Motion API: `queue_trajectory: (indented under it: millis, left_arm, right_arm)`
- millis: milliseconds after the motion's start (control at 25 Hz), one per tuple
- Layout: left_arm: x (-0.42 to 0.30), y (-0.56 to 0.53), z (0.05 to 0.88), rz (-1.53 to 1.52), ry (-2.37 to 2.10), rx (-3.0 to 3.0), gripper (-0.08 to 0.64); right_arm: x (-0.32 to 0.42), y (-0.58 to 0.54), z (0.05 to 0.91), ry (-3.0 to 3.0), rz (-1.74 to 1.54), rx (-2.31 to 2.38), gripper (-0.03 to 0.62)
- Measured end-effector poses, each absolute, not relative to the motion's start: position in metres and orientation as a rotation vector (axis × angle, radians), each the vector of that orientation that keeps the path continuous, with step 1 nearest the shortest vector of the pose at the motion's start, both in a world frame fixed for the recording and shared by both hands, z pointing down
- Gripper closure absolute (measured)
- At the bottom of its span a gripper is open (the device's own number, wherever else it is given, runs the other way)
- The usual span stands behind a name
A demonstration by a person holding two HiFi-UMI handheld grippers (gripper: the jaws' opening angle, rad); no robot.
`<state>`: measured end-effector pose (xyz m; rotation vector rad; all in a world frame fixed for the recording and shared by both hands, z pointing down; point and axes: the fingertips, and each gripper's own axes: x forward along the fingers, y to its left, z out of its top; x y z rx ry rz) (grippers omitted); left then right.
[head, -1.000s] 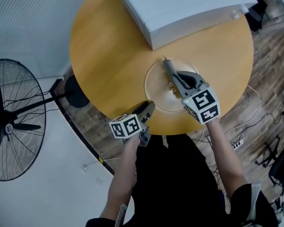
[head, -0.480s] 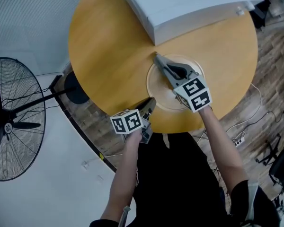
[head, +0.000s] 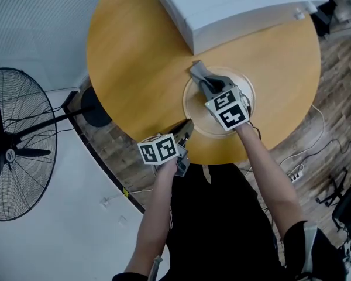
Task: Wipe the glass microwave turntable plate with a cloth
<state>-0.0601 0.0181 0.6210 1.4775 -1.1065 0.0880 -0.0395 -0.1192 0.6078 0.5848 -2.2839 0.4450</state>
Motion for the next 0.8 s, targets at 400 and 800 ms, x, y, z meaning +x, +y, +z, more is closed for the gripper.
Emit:
queue_trajectory:
  millis: [400, 800]
  left_arm:
    - [-0.062, 0.018, 0.621, 0.082, -1.121, 1.466, 0.522]
    - [-0.062, 0.018, 0.623, 0.080, -1.134, 1.457, 0.523]
  right_arm:
    - [-0.068, -0.078, 0.610, -2.299, 0.416, 0.425, 0.568]
    - [-0.069, -0.023, 0.613, -2.271, 0.473, 0.215, 0.571]
